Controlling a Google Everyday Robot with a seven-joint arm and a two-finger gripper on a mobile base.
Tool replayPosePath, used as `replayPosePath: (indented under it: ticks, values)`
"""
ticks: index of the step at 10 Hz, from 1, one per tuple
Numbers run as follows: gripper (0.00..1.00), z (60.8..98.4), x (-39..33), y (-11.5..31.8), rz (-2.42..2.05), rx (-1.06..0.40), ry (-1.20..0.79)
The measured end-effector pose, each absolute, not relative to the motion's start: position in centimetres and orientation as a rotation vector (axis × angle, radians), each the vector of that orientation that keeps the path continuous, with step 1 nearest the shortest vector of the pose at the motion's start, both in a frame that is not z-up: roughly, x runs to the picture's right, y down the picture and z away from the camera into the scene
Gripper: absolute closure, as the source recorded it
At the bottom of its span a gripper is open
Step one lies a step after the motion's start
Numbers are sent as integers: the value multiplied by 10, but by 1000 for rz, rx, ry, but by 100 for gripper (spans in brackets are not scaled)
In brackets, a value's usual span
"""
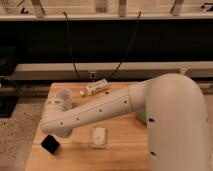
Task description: Knock the eraser over
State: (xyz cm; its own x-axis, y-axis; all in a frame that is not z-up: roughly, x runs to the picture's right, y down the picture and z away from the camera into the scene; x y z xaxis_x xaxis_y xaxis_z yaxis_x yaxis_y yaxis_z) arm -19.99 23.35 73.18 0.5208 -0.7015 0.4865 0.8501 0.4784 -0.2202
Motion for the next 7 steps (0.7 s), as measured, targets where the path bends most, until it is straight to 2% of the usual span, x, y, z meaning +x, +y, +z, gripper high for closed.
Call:
replayPosePath:
  ticks: [7]
  values:
    - [98,737,-218,234,-1008,-456,-368]
